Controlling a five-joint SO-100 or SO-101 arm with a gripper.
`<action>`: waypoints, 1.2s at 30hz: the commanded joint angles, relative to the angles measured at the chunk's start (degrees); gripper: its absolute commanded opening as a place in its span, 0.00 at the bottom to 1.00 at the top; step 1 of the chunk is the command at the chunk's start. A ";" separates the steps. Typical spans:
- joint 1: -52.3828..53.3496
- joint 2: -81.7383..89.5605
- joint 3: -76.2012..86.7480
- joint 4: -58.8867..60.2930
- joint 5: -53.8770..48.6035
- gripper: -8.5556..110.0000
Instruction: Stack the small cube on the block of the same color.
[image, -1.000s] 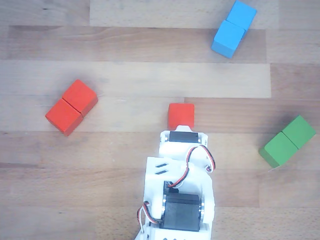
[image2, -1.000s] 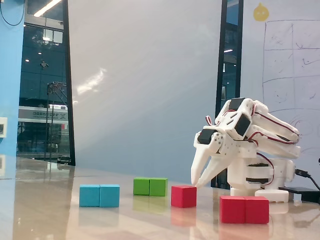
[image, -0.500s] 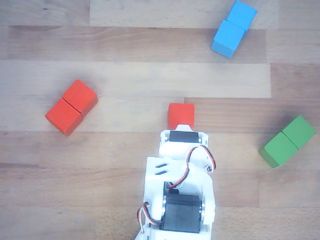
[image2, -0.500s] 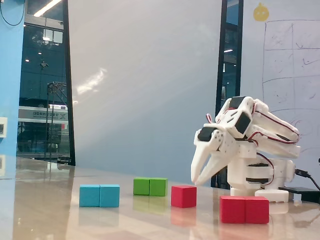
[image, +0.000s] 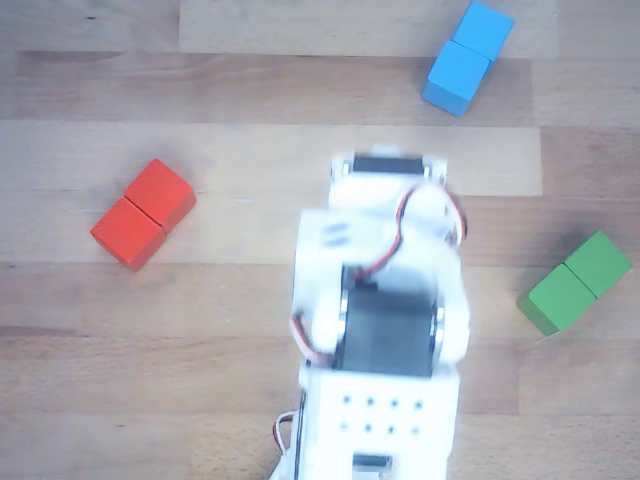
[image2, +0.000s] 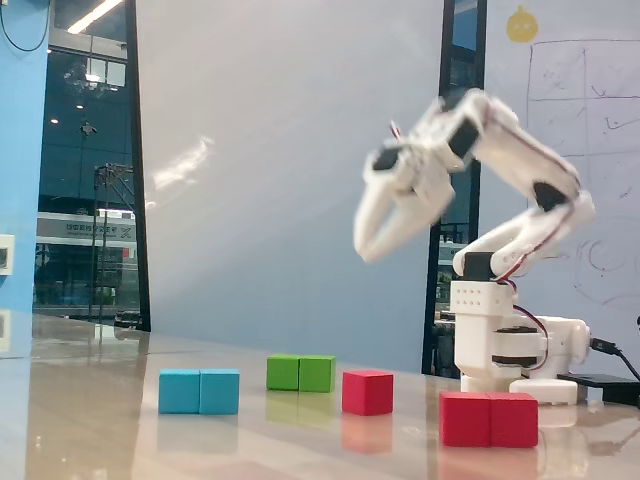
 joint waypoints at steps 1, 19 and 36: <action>0.00 -15.03 -21.09 3.34 -0.09 0.07; -0.44 -46.49 -29.44 16.70 -0.26 0.07; -0.79 -34.72 -12.92 15.12 -10.20 0.19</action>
